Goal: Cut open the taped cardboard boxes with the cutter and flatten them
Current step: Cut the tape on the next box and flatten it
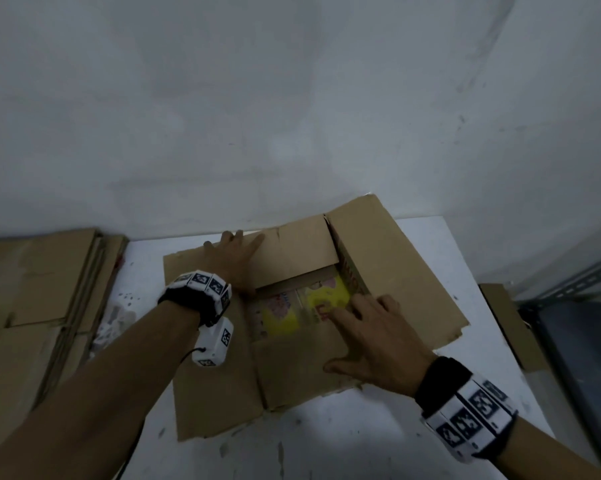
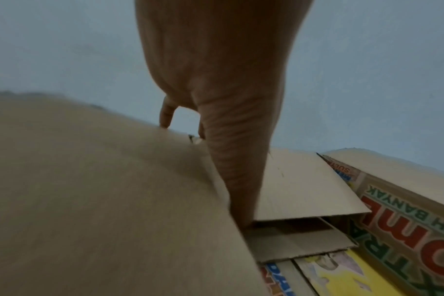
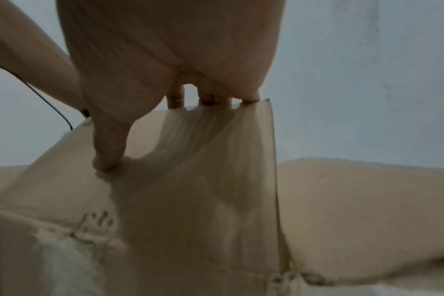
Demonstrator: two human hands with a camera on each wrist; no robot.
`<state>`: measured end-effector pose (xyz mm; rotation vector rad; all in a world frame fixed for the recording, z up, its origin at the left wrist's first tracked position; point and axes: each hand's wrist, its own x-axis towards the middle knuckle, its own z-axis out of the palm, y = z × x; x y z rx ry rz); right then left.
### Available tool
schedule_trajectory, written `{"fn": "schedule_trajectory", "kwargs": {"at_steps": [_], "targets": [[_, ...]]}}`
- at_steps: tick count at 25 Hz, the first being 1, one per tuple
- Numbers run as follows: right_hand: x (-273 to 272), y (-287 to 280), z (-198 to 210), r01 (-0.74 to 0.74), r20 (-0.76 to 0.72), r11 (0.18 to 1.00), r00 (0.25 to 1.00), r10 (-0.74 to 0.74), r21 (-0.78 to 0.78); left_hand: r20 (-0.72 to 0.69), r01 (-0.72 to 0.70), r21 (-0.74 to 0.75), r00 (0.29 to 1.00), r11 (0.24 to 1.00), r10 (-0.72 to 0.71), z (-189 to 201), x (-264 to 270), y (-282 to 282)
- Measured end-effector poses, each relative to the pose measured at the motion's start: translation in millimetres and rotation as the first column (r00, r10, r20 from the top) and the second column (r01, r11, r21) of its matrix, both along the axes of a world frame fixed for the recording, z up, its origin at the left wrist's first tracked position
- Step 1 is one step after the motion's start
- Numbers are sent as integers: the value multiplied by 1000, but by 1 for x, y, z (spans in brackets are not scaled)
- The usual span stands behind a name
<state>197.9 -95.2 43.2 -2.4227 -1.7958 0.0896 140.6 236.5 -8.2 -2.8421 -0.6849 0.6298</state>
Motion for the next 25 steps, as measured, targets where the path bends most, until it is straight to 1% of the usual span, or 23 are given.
{"fn": "schedule_trajectory", "kwargs": {"at_steps": [1,3,4,5,6,7,8,9,10,11,13,14,15,16,17,18,19,21,23,25], "targets": [[-5,-5,5,14,1,1000,1000,-14,-4,11,-13,-14,1000,1000,13,-1,-2,-3],[-12,-14,23,65,-58,996,996,-68,-58,6,32,-92,999,995,-31,7,1,-6],[-15,-19,32,85,-100,991,990,-95,-100,0,52,-147,999,988,-53,13,2,-3],[-18,-23,41,84,-150,980,982,-112,-182,26,43,-222,999,974,-39,23,1,3],[-22,-27,46,42,-193,958,976,-100,-283,99,11,-323,995,947,22,33,-1,10],[-25,-32,49,-16,-225,938,972,-66,-345,225,-22,-437,965,899,133,42,-5,18],[-28,-38,49,-55,-241,925,970,-41,-377,374,-26,-533,889,846,263,50,-11,25],[-31,-43,45,-78,-256,910,966,-32,-406,483,-37,-594,783,804,393,53,-16,32],[-33,-47,40,-108,-279,888,960,-23,-446,539,-57,-633,684,772,492,54,-19,35],[-35,-51,35,-148,-306,855,952,-13,-498,553,-89,-666,609,741,569,53,-20,36],[-40,-54,20,-198,-364,785,931,-37,-586,531,-122,-748,481,653,698,48,-18,36],[-44,-52,11,-169,-361,793,930,-68,-585,517,-136,-778,418,614,747,45,-15,38],[-49,-49,5,-105,-338,834,936,-102,-541,500,-157,-797,370,584,783,41,-11,40],[-54,-45,-1,-24,-297,878,945,-136,-479,485,-186,-806,339,563,806,39,-9,40],[-57,-39,-7,45,-255,903,952,-168,-426,460,-227,-809,329,542,824,34,-6,41],[-60,-33,-13,95,-216,913,957,-193,-397,447,-256,-803,336,537,829,30,-5,41],[-62,-27,-20,106,-188,919,964,-189,-380,451,-267,-796,338,544,826,24,-5,41],[-64,-20,-28,64,-168,918,976,-140,-392,514,-234,-766,336,599,789,15,-6,38],[-62,-20,-33,34,-138,904,985,-102,-426,565,-190,-733,364,653,741,4,-10,39],[-62,-26,-33,43,-121,911,988,-101,-411,586,-180,-712,379,678,716,1,-16,41]]}}
